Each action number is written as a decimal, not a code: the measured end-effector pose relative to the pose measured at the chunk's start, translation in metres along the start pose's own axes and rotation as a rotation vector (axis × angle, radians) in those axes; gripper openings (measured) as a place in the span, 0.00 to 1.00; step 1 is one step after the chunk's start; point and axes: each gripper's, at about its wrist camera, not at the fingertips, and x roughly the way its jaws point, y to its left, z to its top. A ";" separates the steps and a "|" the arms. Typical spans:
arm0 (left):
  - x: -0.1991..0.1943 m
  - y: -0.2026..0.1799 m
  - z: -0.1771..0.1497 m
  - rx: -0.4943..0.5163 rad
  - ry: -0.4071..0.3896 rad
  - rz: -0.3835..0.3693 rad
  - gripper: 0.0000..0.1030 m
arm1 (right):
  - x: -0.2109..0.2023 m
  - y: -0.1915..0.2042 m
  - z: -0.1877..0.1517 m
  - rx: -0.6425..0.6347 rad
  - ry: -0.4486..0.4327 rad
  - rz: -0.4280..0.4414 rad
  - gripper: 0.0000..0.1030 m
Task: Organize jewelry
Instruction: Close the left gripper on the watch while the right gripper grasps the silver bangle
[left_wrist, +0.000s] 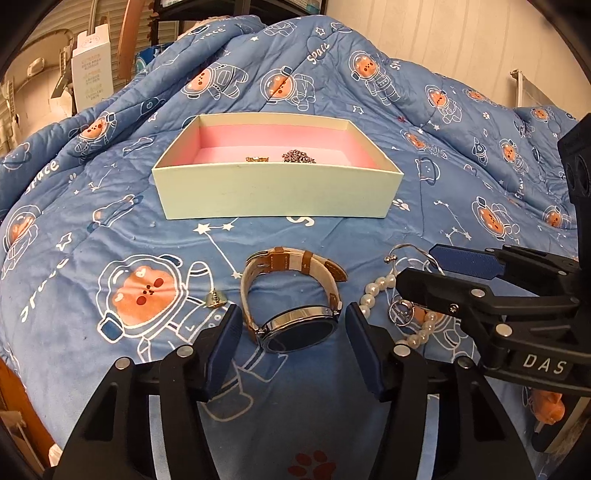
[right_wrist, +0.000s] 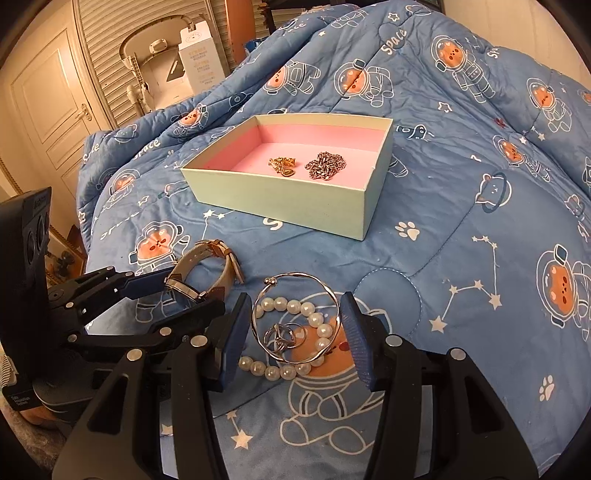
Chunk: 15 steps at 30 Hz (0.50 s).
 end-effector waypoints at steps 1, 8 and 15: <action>0.001 0.000 0.000 0.001 0.002 0.004 0.53 | 0.000 -0.001 -0.001 0.001 0.000 0.000 0.49; 0.001 0.003 0.000 -0.010 -0.002 -0.007 0.46 | -0.006 -0.008 -0.002 0.019 -0.014 -0.021 0.49; -0.002 0.004 -0.001 -0.018 -0.017 -0.016 0.45 | -0.008 -0.012 -0.004 0.027 -0.010 -0.028 0.49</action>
